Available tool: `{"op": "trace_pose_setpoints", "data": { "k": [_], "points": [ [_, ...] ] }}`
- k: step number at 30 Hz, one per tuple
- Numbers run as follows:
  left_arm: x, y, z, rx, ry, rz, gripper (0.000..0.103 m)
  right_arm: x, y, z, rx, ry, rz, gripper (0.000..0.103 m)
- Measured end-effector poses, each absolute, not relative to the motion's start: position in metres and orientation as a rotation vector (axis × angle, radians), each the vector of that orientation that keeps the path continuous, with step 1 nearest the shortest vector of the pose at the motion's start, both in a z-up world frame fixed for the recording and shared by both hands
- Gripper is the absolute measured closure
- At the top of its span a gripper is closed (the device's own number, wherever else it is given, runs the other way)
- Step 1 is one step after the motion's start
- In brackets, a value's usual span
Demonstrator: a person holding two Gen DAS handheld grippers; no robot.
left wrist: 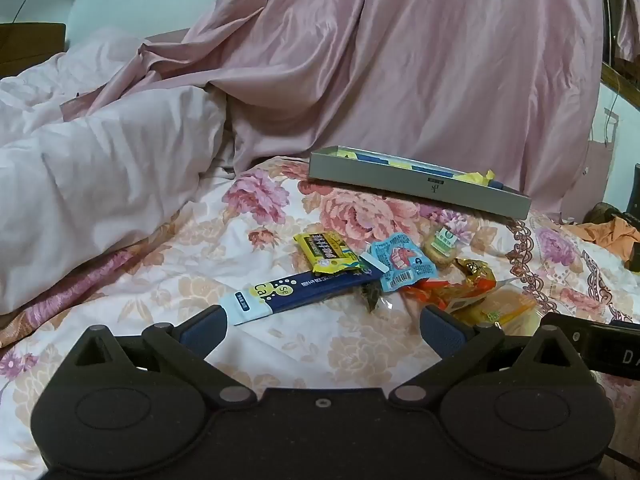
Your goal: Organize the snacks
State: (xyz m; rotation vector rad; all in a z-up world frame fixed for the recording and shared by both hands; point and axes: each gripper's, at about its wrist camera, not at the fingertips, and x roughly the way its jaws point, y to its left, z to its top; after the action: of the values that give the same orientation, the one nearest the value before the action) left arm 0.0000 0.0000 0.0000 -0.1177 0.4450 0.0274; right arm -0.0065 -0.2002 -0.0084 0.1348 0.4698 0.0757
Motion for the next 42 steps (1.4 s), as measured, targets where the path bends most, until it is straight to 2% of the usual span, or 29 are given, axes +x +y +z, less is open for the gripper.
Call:
{"op": "trace_pose_setpoints", "data": {
  "k": [42],
  "points": [
    [0.0000, 0.0000, 0.0001, -0.119, 0.453, 0.027, 0.001, -0.0066, -0.2005, -0.0091, 0.144, 0.479, 0.078, 0.000]
  ]
}}
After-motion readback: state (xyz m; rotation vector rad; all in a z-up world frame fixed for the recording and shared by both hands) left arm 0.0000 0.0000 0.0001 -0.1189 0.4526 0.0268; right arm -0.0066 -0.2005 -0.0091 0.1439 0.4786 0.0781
